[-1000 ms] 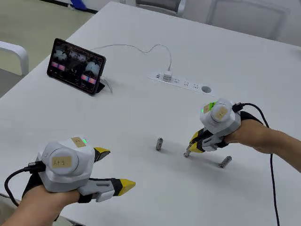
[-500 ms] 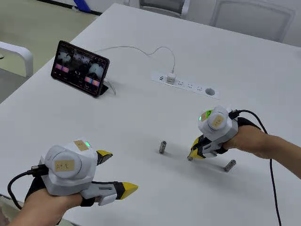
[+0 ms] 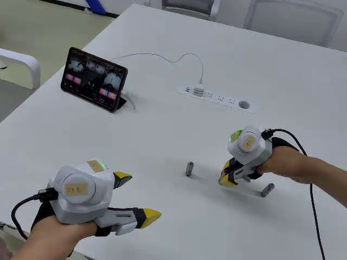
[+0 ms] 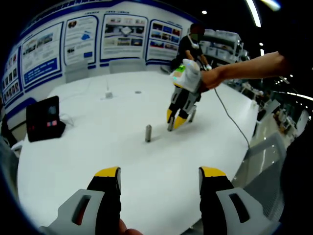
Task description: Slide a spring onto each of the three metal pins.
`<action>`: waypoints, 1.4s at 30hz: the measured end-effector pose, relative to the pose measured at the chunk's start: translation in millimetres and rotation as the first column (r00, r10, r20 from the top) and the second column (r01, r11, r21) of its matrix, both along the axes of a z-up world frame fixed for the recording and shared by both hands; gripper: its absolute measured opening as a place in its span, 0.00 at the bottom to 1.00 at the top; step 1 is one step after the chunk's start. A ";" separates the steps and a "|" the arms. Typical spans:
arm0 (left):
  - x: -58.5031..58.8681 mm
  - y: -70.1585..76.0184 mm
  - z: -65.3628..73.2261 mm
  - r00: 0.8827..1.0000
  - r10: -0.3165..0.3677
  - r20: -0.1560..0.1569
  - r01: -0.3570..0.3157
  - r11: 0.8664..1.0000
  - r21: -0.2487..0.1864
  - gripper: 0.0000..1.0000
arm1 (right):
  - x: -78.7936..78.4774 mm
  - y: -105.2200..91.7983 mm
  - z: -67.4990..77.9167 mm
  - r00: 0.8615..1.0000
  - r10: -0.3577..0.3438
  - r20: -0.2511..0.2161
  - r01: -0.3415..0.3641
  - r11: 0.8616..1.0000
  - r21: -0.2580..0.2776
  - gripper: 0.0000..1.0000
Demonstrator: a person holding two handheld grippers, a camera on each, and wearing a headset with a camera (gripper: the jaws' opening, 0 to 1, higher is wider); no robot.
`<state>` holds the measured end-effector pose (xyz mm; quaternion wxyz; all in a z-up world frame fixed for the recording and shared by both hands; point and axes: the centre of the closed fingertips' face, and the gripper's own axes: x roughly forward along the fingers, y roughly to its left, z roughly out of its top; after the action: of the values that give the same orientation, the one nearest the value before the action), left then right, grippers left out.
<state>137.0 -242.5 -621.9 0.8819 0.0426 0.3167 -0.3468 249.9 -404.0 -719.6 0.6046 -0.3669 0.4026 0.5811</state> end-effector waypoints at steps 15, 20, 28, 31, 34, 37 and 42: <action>6.2 -4.5 2.3 1.000 -0.017 -0.006 0.017 1.000 -0.005 0.70 | -1.5 -12.4 10.2 0.994 -0.106 0.015 0.105 0.994 0.042 0.43; 9.3 -2.9 -4.2 1.000 -0.005 -0.021 0.005 1.000 -0.009 0.73 | -3.0 -14.9 17.9 0.982 -0.190 0.006 0.188 0.976 0.106 0.47; 15.3 -3.3 1.3 1.000 0.007 -0.014 -0.008 1.000 -0.029 0.70 | -7.9 -28.3 29.5 0.952 -0.306 0.003 0.301 0.939 0.169 0.54; 18.2 -2.6 2.7 1.000 0.011 -0.009 -0.011 0.999 -0.031 0.71 | -9.0 -32.8 33.5 0.938 -0.345 0.007 0.338 0.921 0.193 0.57; 21.0 -1.6 3.8 1.000 0.014 -0.006 -0.014 0.999 -0.035 0.72 | -9.9 -35.4 40.0 0.917 -0.399 0.006 0.387 0.893 0.230 0.59; 24.5 0.5 3.5 1.000 0.018 -0.004 -0.018 0.999 -0.037 0.72 | -11.6 -38.7 45.9 0.893 -0.449 -0.001 0.433 0.860 0.269 0.61; 28.8 1.6 5.3 1.000 0.029 0.002 -0.029 0.998 -0.047 0.75 | -18.9 -47.2 55.2 0.858 -0.513 -0.008 0.490 0.815 0.311 0.64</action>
<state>165.9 -240.9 -616.6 0.8879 0.0179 0.3080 -0.3413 231.0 -451.2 -664.4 0.7997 -0.1729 0.3682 0.4415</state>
